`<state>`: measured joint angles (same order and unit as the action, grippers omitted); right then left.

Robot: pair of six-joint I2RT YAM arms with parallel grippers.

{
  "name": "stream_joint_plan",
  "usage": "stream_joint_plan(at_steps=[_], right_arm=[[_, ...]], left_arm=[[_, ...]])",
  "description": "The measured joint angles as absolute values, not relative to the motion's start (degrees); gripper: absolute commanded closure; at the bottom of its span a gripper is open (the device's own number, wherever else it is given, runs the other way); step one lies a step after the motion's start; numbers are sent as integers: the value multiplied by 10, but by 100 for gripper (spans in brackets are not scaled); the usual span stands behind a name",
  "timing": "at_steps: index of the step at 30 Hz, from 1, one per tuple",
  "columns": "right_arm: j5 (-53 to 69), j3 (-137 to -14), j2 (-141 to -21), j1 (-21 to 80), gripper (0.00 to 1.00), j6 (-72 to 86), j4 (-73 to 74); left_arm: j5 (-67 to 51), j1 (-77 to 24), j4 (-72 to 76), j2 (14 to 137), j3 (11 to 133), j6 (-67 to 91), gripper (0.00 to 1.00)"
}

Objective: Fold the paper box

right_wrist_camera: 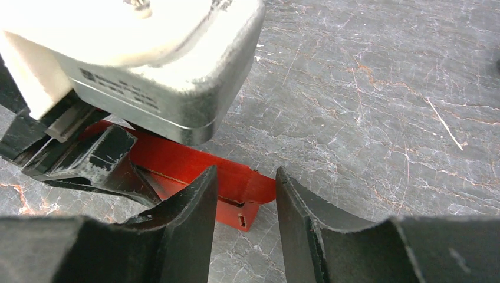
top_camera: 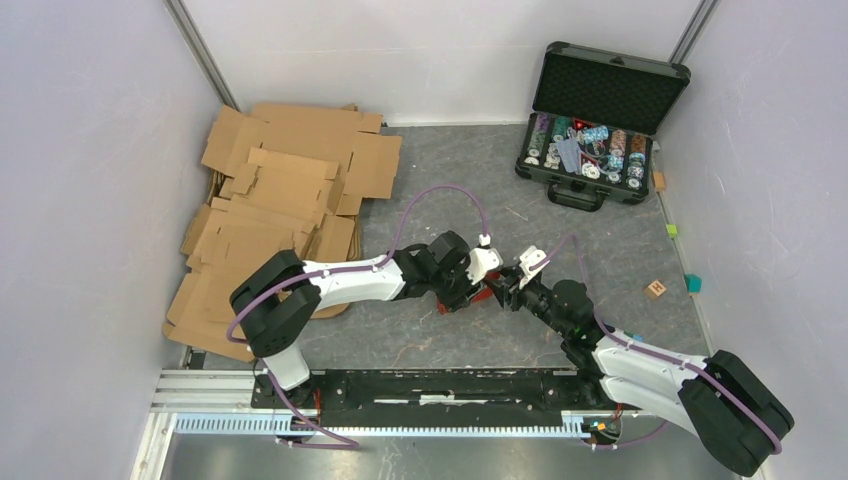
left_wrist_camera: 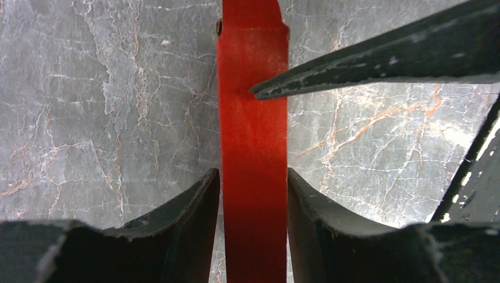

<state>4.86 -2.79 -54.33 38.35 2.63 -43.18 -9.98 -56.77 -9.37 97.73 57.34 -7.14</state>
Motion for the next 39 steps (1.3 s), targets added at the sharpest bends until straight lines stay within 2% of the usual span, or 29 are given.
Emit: stream_joint_plan(at_steps=[8, 12, 17, 26, 39], right_arm=[[49, -28, -543, 384, 54, 26, -432], [48, -28, -538, 384, 45, 22, -427], [46, -29, -507, 385, 38, 10, -398], [30, -39, -427, 385, 36, -47, -283], [19, -39, -417, 385, 38, -74, -241]], left_arm=[[-92, -568, -86, 979, 567, -67, 55], [-92, -568, -84, 979, 565, -67, 62], [-91, -569, -83, 979, 565, -69, 63], [-97, -569, -86, 979, 565, -83, 53], [-99, -569, -98, 968, 561, -84, 51]])
